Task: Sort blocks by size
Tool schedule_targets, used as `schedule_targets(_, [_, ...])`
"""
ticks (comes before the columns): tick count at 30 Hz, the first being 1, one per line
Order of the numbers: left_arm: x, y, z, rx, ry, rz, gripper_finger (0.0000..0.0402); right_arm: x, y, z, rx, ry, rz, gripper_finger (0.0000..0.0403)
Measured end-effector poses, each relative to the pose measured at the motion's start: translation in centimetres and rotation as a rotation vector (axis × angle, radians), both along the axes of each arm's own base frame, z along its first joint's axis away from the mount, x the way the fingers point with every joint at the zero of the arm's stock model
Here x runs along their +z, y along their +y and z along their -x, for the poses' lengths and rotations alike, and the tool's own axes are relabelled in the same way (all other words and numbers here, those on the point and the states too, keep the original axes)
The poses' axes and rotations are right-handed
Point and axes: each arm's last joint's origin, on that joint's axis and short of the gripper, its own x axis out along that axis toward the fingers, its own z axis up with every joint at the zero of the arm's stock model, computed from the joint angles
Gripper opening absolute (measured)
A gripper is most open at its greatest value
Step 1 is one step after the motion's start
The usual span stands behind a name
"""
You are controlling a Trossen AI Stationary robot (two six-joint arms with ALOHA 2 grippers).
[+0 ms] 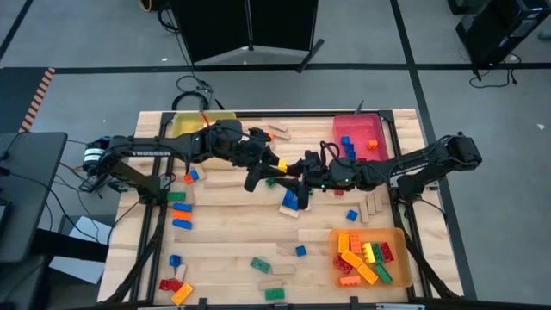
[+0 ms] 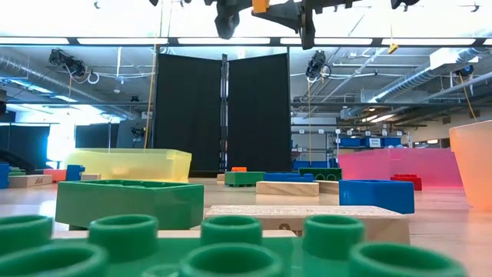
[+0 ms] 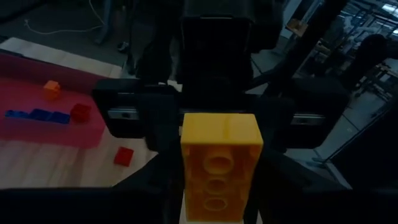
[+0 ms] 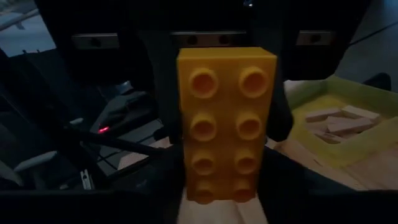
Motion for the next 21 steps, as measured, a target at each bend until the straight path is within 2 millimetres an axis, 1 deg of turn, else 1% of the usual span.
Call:
schedule_targets(2, [0.0, 0.1, 0.0, 0.020, 0.002, -0.005, 0.0169, 0.0, 0.0, 0.0, -0.001, 0.001, 0.002, 0.0156])
schedule_targets(3, [0.0, 0.1, 0.0, 0.039, 0.006, -0.008, 0.0172, 0.0, -0.1, 0.0, -0.002, 0.002, 0.002, 0.0152])
schedule_targets(7, [-0.3, 0.3, 0.0, 0.110, 0.037, 0.019, 0.0183, -0.1, -0.1, 0.0, -0.003, 0.011, 0.003, 0.0152])
schedule_targets(10, [-0.3, 0.6, 0.1, 0.110, 0.041, -0.003, 0.0194, -0.2, 0.0, 0.1, -0.004, 0.013, -0.008, 0.0152])
schedule_targets(12, [-0.4, 0.6, 0.1, 0.109, 0.041, -0.014, 0.0204, 0.0, 0.0, 0.3, -0.006, 0.023, -0.045, 0.0152])
schedule_targets(17, [-0.2, 1.2, 0.1, 0.128, 0.024, -0.026, 0.0237, 0.8, -0.3, 1.9, -0.032, 0.076, -0.114, 0.0152])
schedule_targets(21, [-0.1, 2.0, 0.2, 0.147, 0.008, -0.056, 0.0257, 1.9, 0.0, 4.0, -0.032, 0.111, -0.196, 0.0152])
